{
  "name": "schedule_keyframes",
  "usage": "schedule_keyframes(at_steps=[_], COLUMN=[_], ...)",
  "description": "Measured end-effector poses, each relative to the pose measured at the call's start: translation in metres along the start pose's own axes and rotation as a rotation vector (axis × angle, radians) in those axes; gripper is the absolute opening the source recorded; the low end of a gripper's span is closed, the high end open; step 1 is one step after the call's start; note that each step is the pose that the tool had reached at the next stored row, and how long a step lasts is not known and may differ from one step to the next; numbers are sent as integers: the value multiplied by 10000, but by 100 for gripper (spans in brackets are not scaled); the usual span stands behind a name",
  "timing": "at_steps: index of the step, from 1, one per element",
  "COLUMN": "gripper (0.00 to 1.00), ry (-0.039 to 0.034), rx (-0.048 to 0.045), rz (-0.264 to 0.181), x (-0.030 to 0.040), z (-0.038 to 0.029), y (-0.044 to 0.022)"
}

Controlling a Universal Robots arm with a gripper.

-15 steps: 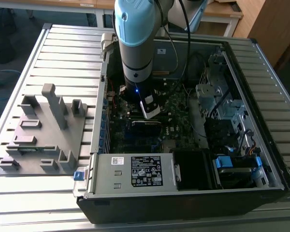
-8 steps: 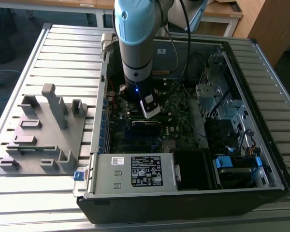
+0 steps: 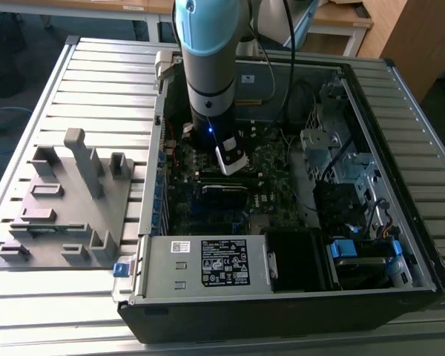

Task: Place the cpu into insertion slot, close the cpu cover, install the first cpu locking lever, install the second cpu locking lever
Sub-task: 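Install the second cpu locking lever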

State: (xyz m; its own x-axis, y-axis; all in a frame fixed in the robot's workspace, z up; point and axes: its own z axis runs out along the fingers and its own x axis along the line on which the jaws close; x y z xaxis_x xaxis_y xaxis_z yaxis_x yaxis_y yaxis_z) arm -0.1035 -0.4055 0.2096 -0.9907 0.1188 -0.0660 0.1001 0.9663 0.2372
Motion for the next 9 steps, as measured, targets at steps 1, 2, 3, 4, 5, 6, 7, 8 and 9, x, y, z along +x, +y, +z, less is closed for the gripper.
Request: schedule_keyframes(at_steps=[1,2,3,4,5,6,7,8,9], gripper=[10,10,10,10,10,10,10,10,10], ry=[0,0,0,1,0,-1,-7,-15,-29], rx=[1,0,2,4,8,20,59,138,276], rz=[0,-1,-1,-1,-2,-4,-6,-12,-26], x=[-1,-3,-4,-6,-7,-8,-7,-7,-7], z=[-20,-39,-60,-80,-97,-107,-110,-110,-110], y=[5,10,15,20,24,27,30,32,36])
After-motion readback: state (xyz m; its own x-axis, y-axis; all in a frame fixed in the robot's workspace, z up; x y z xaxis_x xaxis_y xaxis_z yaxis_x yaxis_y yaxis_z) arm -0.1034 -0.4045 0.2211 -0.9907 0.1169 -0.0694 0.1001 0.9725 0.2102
